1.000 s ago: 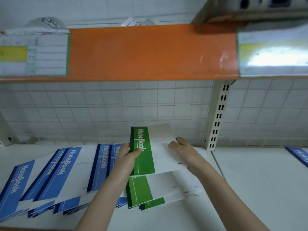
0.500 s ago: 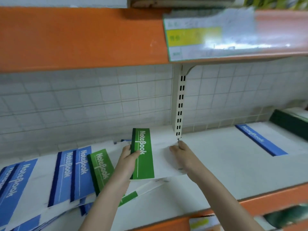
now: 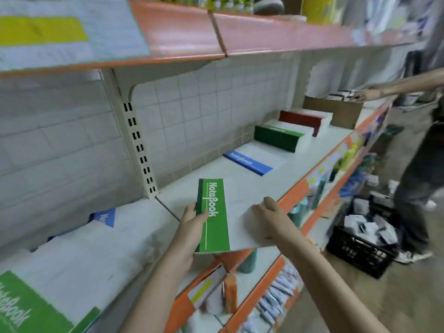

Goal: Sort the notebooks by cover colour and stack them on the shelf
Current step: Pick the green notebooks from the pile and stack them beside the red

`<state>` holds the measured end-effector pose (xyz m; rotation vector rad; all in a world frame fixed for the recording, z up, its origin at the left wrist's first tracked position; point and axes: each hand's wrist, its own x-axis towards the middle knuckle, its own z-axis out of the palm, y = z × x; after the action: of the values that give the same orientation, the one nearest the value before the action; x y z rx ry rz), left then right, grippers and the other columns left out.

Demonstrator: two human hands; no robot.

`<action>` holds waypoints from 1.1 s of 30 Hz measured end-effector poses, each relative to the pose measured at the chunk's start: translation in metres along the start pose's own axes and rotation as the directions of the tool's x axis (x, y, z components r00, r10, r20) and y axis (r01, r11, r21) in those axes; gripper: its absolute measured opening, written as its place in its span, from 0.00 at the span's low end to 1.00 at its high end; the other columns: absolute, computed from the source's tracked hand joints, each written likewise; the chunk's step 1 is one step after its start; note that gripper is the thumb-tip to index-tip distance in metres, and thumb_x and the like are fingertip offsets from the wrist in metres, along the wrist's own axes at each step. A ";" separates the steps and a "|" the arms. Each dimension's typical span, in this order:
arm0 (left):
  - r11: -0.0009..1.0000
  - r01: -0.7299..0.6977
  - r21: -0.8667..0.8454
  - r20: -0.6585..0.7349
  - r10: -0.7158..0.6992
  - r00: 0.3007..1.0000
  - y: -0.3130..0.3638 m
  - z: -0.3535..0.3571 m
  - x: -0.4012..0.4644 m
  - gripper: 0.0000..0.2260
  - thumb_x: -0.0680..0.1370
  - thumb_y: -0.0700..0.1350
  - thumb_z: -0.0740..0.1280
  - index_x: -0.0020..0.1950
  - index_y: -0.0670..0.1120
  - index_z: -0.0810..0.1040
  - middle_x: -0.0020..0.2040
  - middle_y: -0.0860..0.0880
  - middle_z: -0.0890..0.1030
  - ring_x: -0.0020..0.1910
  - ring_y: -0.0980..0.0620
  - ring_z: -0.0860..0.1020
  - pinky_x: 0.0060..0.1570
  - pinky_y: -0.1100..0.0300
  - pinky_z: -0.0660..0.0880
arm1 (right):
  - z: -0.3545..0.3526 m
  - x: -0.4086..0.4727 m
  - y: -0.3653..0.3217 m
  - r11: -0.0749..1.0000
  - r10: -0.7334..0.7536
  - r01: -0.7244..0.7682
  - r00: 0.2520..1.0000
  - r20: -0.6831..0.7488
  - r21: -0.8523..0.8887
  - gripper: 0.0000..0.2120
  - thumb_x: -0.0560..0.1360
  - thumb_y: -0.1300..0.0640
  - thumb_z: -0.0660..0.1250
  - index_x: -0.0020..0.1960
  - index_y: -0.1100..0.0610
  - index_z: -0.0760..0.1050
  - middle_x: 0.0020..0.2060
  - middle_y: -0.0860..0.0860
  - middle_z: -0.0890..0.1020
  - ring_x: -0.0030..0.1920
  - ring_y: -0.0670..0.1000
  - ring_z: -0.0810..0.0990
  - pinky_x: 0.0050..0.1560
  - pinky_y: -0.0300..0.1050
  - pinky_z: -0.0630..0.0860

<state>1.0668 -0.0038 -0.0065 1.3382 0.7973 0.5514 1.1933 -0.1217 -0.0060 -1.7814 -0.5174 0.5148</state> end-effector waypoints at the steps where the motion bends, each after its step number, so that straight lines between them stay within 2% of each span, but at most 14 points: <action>1: 1.000 -0.006 0.010 0.028 0.005 1.000 0.000 0.014 0.003 0.09 0.81 0.41 0.60 0.60 0.45 0.73 0.47 0.48 0.81 0.40 0.52 0.81 0.32 0.62 0.74 | -0.012 0.002 0.004 1.000 0.002 -0.001 0.999 -0.040 0.018 0.12 0.77 0.60 0.58 0.36 0.53 0.60 0.32 0.47 0.64 0.32 0.46 0.64 0.25 0.34 0.64; 3: 1.000 -0.012 0.023 0.082 0.010 0.997 0.000 0.042 0.009 0.08 0.81 0.40 0.60 0.60 0.45 0.73 0.46 0.48 0.82 0.39 0.53 0.81 0.30 0.64 0.74 | -0.037 0.006 0.011 0.999 0.022 -0.017 0.995 -0.100 0.043 0.12 0.77 0.61 0.58 0.36 0.53 0.60 0.32 0.48 0.64 0.31 0.46 0.64 0.21 0.31 0.62; 7: 1.000 -0.003 -0.002 0.179 0.003 0.984 -0.002 0.100 0.018 0.05 0.81 0.40 0.60 0.55 0.47 0.73 0.46 0.47 0.82 0.37 0.54 0.82 0.28 0.64 0.75 | -0.089 0.016 0.029 0.994 0.077 -0.064 0.985 -0.152 0.089 0.10 0.77 0.62 0.58 0.38 0.55 0.61 0.32 0.50 0.65 0.31 0.47 0.66 0.29 0.38 0.63; 10: 1.000 0.009 -0.003 0.231 -0.008 0.973 -0.004 0.146 0.026 0.06 0.81 0.39 0.59 0.56 0.45 0.72 0.48 0.44 0.82 0.39 0.51 0.81 0.31 0.61 0.76 | -0.130 0.025 0.043 0.988 0.102 -0.078 0.977 -0.186 0.135 0.09 0.77 0.62 0.58 0.40 0.55 0.62 0.33 0.51 0.65 0.30 0.46 0.66 0.26 0.37 0.63; 12: 1.000 0.010 0.009 0.265 -0.012 0.964 -0.006 0.180 0.032 0.07 0.81 0.39 0.59 0.58 0.43 0.72 0.52 0.42 0.81 0.42 0.48 0.80 0.37 0.58 0.77 | -0.159 0.034 0.050 0.991 0.105 -0.085 0.973 -0.203 0.104 0.01 0.77 0.61 0.58 0.47 0.58 0.68 0.38 0.54 0.69 0.37 0.49 0.69 0.32 0.41 0.63; 14: 1.000 -0.005 0.029 0.290 -0.003 0.957 -0.008 0.212 0.038 0.08 0.81 0.38 0.59 0.60 0.42 0.71 0.53 0.42 0.80 0.42 0.49 0.80 0.37 0.60 0.76 | -0.189 0.046 0.058 0.993 0.102 -0.083 0.965 -0.242 0.089 0.08 0.77 0.61 0.58 0.53 0.63 0.71 0.42 0.56 0.72 0.40 0.51 0.70 0.35 0.43 0.64; 16: 0.999 -0.023 0.037 0.316 0.010 0.949 -0.010 0.244 0.043 0.09 0.81 0.37 0.59 0.60 0.42 0.71 0.51 0.43 0.80 0.40 0.53 0.79 0.32 0.64 0.76 | -0.216 0.054 0.067 0.992 0.093 -0.068 0.961 -0.260 0.102 0.06 0.76 0.62 0.58 0.51 0.61 0.72 0.41 0.55 0.74 0.38 0.49 0.71 0.35 0.41 0.66; 19: 0.999 -0.025 0.032 0.346 0.013 0.938 -0.017 0.288 0.048 0.10 0.80 0.36 0.59 0.61 0.43 0.71 0.48 0.46 0.80 0.39 0.55 0.79 0.30 0.67 0.76 | -0.254 0.064 0.084 0.995 0.077 -0.056 0.952 -0.296 0.078 0.07 0.76 0.61 0.59 0.42 0.51 0.69 0.35 0.47 0.74 0.34 0.44 0.71 0.30 0.35 0.66; 22: 0.998 -0.007 0.062 0.379 -0.017 0.925 -0.026 0.323 0.049 0.09 0.81 0.39 0.58 0.60 0.47 0.70 0.52 0.45 0.80 0.43 0.51 0.80 0.35 0.61 0.76 | -0.287 0.071 0.101 0.995 0.094 -0.076 0.946 -0.310 0.069 0.08 0.76 0.60 0.59 0.42 0.48 0.66 0.33 0.42 0.72 0.33 0.40 0.70 0.32 0.37 0.64; 25: 0.997 0.015 0.080 0.396 -0.046 0.917 -0.032 0.350 0.050 0.07 0.82 0.41 0.58 0.58 0.49 0.71 0.50 0.47 0.81 0.41 0.53 0.80 0.29 0.64 0.75 | -0.313 0.074 0.112 0.995 0.094 -0.080 0.939 -0.331 0.057 0.12 0.77 0.61 0.58 0.40 0.46 0.66 0.32 0.39 0.72 0.31 0.36 0.72 0.30 0.32 0.65; 29: 0.997 0.012 0.074 0.410 -0.041 0.911 -0.033 0.385 0.057 0.08 0.81 0.40 0.59 0.59 0.47 0.71 0.48 0.48 0.81 0.37 0.55 0.80 0.25 0.67 0.74 | -0.342 0.083 0.119 0.993 0.108 -0.089 0.939 -0.328 0.072 0.09 0.77 0.60 0.58 0.45 0.46 0.69 0.41 0.43 0.76 0.40 0.41 0.74 0.36 0.38 0.67; 31: 0.996 -0.004 0.094 0.429 -0.037 0.902 -0.033 0.402 0.065 0.08 0.81 0.41 0.59 0.60 0.48 0.71 0.48 0.49 0.82 0.36 0.56 0.82 0.27 0.65 0.75 | -0.356 0.091 0.121 0.993 0.114 -0.095 0.931 -0.346 0.072 0.08 0.78 0.60 0.57 0.45 0.48 0.68 0.42 0.44 0.75 0.41 0.41 0.73 0.38 0.39 0.67; 33: 0.993 -0.016 0.118 0.441 -0.038 0.897 -0.033 0.420 0.074 0.08 0.81 0.42 0.59 0.60 0.49 0.72 0.50 0.48 0.82 0.40 0.54 0.82 0.31 0.62 0.76 | -0.370 0.102 0.125 0.992 0.127 -0.109 0.924 -0.361 0.069 0.05 0.78 0.59 0.57 0.48 0.51 0.69 0.44 0.47 0.75 0.45 0.45 0.74 0.44 0.42 0.70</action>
<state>1.4355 -0.2192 -0.0364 1.4957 0.4645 0.1737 1.5025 -0.3785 -0.0419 -1.8156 -0.1372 0.2637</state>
